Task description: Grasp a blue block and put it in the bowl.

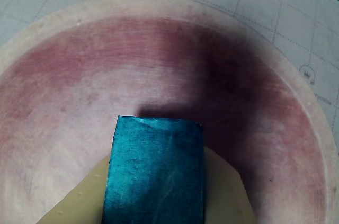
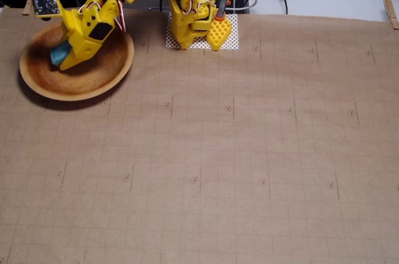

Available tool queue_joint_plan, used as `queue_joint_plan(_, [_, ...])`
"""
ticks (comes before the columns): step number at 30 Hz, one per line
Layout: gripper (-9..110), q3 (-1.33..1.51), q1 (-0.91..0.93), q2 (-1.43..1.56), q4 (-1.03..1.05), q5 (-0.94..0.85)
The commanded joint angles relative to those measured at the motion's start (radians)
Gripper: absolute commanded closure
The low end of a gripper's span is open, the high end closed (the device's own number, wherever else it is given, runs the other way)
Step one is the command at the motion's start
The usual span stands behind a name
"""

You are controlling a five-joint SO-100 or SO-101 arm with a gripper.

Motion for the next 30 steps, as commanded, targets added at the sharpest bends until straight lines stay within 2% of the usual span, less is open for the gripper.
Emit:
queue_joint_plan(1, [97, -0.012, -0.011, 0.011, -0.008, -0.012])
queue_joint_plan(10, [71, -0.012, -0.057, 0.012, -0.008, -0.012])
queue_joint_plan(13, [67, -0.015, -0.058, 0.012, -0.008, -0.012])
queue_joint_plan(21, [60, -0.02, -0.064, 0.028, -0.008, -0.011])
queue_joint_plan(30, [59, 0.003, -0.064, 0.147, 0.034, -0.012])
